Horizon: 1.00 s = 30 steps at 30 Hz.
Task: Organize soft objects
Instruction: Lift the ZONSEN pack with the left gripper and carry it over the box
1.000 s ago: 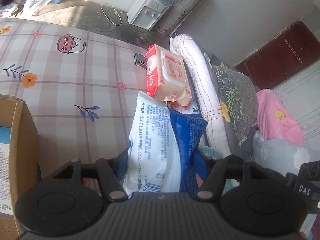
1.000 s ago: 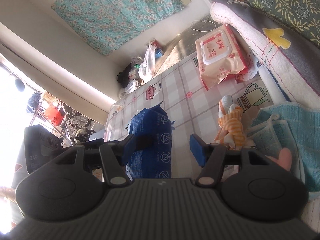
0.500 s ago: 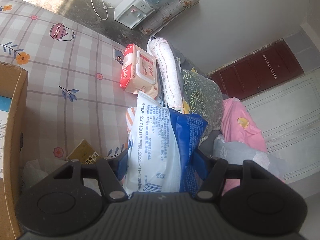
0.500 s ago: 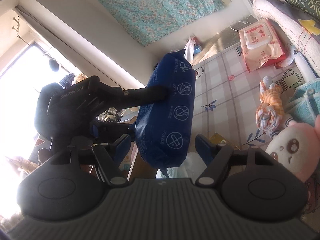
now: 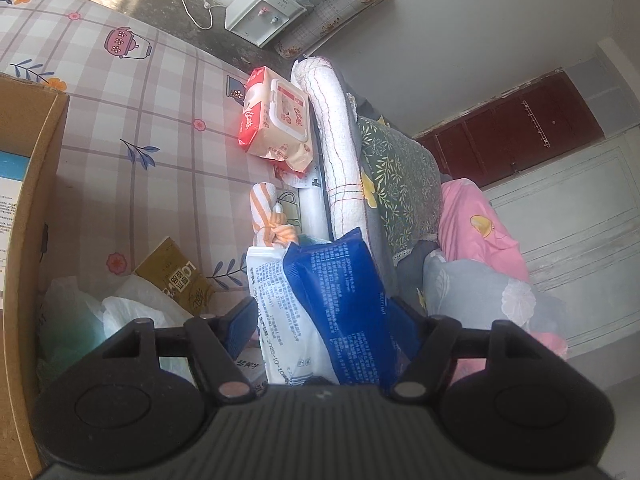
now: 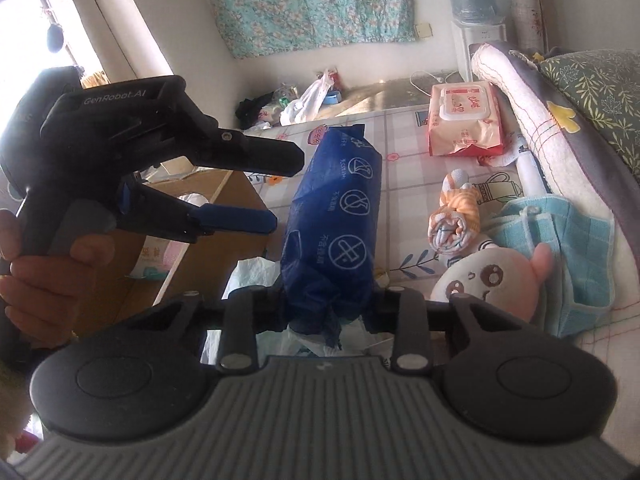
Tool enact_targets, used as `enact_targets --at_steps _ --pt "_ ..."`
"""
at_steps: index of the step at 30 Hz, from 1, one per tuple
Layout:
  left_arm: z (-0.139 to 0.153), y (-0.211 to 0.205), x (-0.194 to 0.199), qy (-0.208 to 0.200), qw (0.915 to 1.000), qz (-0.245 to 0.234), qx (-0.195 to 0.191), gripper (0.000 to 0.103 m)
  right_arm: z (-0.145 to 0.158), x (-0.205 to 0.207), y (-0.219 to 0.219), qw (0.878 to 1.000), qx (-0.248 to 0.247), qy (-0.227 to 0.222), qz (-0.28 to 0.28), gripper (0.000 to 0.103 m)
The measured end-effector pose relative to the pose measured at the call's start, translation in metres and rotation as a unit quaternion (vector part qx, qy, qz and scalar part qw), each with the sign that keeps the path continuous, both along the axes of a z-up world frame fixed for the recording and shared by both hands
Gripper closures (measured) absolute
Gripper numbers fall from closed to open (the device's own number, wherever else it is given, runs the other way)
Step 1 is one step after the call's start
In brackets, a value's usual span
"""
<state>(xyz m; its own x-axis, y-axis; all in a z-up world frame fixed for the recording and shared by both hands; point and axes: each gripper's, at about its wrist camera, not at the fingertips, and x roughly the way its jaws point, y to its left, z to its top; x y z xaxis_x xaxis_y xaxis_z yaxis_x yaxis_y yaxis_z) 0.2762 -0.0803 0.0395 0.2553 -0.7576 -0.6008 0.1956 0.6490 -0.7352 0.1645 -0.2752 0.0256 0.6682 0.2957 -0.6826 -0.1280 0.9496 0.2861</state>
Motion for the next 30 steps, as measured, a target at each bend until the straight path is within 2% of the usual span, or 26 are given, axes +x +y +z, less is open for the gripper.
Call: enact_targets --at_steps 2,5,7,9,14,21,22,24,26,28,30 --pt "0.000 0.004 -0.006 -0.004 1.0000 -0.004 0.004 0.028 -0.004 -0.004 0.011 0.999 -0.047 0.005 0.007 0.073" --pt "-0.006 0.007 -0.015 -0.001 0.9998 -0.013 0.015 0.028 -0.016 -0.012 0.039 0.990 -0.135 0.003 0.031 0.074" --pt "-0.016 0.010 -0.019 0.013 0.9996 -0.014 0.023 0.030 -0.024 -0.018 0.059 0.982 -0.184 -0.010 0.051 0.074" --pt "-0.023 0.013 -0.022 0.024 0.9991 -0.014 0.032 0.034 -0.030 -0.026 0.082 0.967 -0.242 -0.032 0.069 0.074" --pt "-0.033 0.028 -0.026 0.034 0.9985 -0.010 0.041 0.041 -0.042 -0.048 0.108 0.939 -0.318 -0.072 0.107 0.072" --pt "-0.037 0.022 -0.021 0.036 0.9959 -0.034 0.076 0.050 -0.058 -0.066 0.130 0.906 -0.374 -0.108 0.166 0.068" --pt "-0.038 0.019 -0.021 0.032 0.9950 -0.039 0.086 0.055 -0.058 -0.068 0.130 0.904 -0.376 -0.111 0.171 0.067" --pt "-0.041 0.012 -0.021 0.022 0.9923 -0.048 0.112 0.066 -0.055 -0.070 0.128 0.905 -0.369 -0.115 0.179 0.066" --pt "-0.044 0.009 -0.021 0.021 0.9905 -0.052 0.125 0.076 -0.050 -0.072 0.119 0.914 -0.339 -0.116 0.192 0.062" --pt "-0.049 0.010 -0.020 0.022 0.9896 -0.053 0.132 0.077 -0.043 -0.077 0.109 0.926 -0.299 -0.116 0.202 0.059" --pt "-0.051 0.011 -0.018 0.023 0.9899 -0.054 0.129 0.077 -0.033 -0.077 0.088 0.946 -0.236 -0.102 0.198 0.056"
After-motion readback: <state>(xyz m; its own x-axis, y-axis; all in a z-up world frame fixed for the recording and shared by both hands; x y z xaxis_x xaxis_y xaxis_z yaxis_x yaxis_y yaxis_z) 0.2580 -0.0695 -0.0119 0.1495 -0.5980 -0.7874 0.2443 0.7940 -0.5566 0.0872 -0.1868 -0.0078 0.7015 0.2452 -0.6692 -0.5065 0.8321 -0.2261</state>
